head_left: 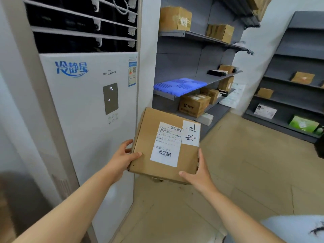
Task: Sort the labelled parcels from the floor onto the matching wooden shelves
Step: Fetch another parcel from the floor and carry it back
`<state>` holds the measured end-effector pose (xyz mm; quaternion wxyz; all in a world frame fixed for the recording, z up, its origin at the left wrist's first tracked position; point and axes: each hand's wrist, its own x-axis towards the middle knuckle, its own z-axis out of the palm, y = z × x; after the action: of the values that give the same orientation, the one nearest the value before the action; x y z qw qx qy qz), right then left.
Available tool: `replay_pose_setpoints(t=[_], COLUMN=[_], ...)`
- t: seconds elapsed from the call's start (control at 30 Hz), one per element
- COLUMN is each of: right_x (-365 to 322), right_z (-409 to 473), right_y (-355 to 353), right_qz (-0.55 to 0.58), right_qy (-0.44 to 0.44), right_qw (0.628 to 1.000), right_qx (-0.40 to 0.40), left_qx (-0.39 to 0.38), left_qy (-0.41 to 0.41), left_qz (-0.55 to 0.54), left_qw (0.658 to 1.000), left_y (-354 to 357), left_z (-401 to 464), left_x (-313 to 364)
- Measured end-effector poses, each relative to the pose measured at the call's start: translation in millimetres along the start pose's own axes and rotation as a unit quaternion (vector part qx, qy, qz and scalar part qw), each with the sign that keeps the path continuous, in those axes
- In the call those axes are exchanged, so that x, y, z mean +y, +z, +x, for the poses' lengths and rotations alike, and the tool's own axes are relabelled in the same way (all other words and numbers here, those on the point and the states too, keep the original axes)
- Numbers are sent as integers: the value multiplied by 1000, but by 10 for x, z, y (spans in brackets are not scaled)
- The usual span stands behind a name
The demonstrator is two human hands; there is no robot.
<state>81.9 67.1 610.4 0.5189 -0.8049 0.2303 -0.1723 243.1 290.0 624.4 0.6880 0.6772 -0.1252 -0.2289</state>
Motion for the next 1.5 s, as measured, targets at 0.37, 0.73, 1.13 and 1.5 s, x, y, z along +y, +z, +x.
replay_pose_setpoints(t=[0.37,0.73,1.13,1.5], right_x=[172,-44,-751,-1477], right_z=[190,-242,-1284,-2960], right_y=[-349,102,1232,2476], right_qz=[-38,-56,-75,-63], right_qy=[-104,-230,-366,-447], right_qw=[989,940,861,772], right_qx=[-95,-245,-345,-447], left_qx=[138,313,498,628], left_qy=[60,98,74,35], left_qz=[-4,120,262,312], left_qw=[989,937,823,712], left_y=[572,490,-238,-1055], left_z=[-626,-1823,-3429,-5305], left_x=[-253,-470,-604,-759])
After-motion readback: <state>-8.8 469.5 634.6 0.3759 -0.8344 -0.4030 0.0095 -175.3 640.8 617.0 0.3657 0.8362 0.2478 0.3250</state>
